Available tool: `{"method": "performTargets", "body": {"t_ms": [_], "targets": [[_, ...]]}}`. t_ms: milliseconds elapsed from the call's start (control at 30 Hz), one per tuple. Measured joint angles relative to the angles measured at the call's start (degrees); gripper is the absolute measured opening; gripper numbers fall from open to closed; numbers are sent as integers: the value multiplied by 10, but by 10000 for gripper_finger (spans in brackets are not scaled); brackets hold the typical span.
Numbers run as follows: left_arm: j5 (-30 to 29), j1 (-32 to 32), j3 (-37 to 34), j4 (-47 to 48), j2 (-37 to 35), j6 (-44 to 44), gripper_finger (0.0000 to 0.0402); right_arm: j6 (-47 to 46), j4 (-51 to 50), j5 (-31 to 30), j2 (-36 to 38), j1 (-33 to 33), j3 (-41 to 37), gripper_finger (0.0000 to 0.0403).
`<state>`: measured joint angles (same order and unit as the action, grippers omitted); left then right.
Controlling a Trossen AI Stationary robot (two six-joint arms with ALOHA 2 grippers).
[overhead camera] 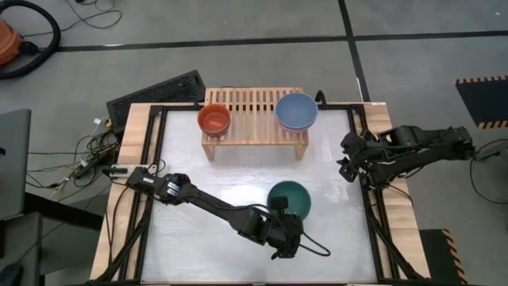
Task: Place and stack bowls onto a shelf
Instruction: Stack the dark green bowl on top of the light blue bowl on the shelf
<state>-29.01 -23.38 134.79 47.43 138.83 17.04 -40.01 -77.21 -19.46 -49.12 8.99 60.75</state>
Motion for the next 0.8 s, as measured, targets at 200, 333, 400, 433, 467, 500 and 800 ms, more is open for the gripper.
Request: {"method": "performTargets", "body": {"t_ms": [200,333,400,433,467,500,800], "targets": [[-19,2,-3,1,-24,-5,0,0,0,0,0,0,0,234],[-39,2,-3,4,-25,-13,0,1,-1,0,0,0,0,234],[-44,2,-3,6,-25,-14,0,1,-1,0,0,0,0,234],[-45,2,-3,6,-25,-16,0,1,-1,0,0,0,0,234],[-45,2,-3,8,-28,-22,0,1,-1,0,0,0,0,234],[-44,2,-3,10,-31,-30,0,1,-1,0,0,0,0,234],[-81,55,0,32,-120,-130,0,-5,-1,1,0,0,0,234]]}}
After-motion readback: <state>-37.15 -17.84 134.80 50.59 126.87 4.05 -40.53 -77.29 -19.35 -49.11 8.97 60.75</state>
